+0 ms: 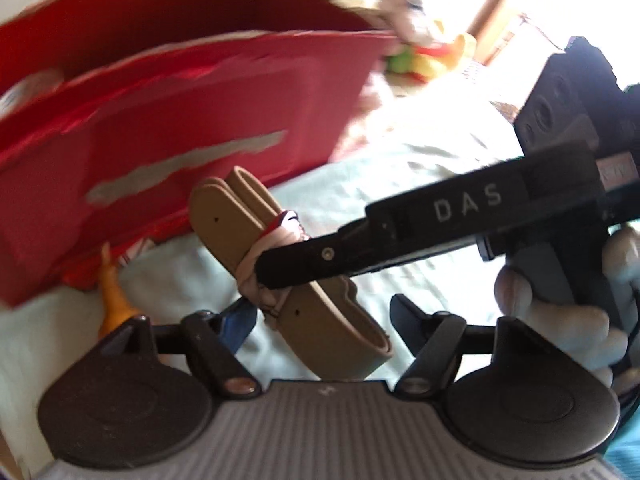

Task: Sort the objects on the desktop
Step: 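Close the right tool on the ribbon-tied beige sandals and lift them, then carry the sandals with the right tool over the red box and lower inside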

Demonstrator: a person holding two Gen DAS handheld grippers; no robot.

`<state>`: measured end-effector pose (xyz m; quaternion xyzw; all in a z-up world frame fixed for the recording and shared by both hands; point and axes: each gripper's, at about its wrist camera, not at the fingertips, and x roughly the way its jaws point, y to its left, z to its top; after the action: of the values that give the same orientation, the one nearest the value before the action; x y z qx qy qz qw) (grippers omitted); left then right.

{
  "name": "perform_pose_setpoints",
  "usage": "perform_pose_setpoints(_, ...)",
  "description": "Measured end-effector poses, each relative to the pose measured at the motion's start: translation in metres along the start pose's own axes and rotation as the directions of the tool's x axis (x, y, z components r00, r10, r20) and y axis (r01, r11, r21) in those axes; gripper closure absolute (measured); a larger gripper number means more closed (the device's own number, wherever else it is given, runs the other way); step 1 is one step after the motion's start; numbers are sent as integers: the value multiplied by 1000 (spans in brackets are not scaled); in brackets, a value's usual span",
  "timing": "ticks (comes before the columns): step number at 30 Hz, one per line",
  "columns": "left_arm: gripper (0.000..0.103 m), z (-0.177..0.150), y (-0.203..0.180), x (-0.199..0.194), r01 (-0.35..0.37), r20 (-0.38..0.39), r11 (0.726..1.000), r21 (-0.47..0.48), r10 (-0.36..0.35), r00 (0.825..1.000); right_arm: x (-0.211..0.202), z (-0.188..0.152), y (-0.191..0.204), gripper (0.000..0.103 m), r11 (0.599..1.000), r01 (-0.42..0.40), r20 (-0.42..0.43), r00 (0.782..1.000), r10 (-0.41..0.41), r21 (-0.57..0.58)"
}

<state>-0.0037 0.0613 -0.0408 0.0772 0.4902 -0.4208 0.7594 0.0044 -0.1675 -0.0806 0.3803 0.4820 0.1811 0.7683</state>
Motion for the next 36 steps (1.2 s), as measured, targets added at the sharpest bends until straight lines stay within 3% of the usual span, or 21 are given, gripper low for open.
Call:
perform_pose_setpoints(7,31,22,-33,0,137,19,981,138,-141,990,-54,-19,-3,75,997,46,153,987,-56,68)
perform_pose_setpoints(11,31,44,-53,-5,207,59,963,172,-220,974,-85,-28,1,75,994,48,264,962,-73,100)
perform_pose_setpoints(15,31,65,-74,-25,227,122,949,218,-257,959,-111,-25,15,75,996,50,348,935,-72,71)
perform_pose_setpoints(19,31,84,-76,-63,205,216,941,270,-267,939,-135,-11,33,75,998,56,428,903,-45,-14)
perform_pose_setpoints(25,31,123,-60,-102,157,375,956,248,-244,894,-154,35,67,75,982,44,499,865,56,-186)
perform_pose_setpoints(31,31,153,-41,-128,20,509,976,217,-130,851,-143,86,105,75,933,14,487,855,176,-360)
perform_pose_setpoints(36,31,167,-17,-133,-58,571,984,168,-49,820,-119,121,127,75,879,21,463,855,231,-477)
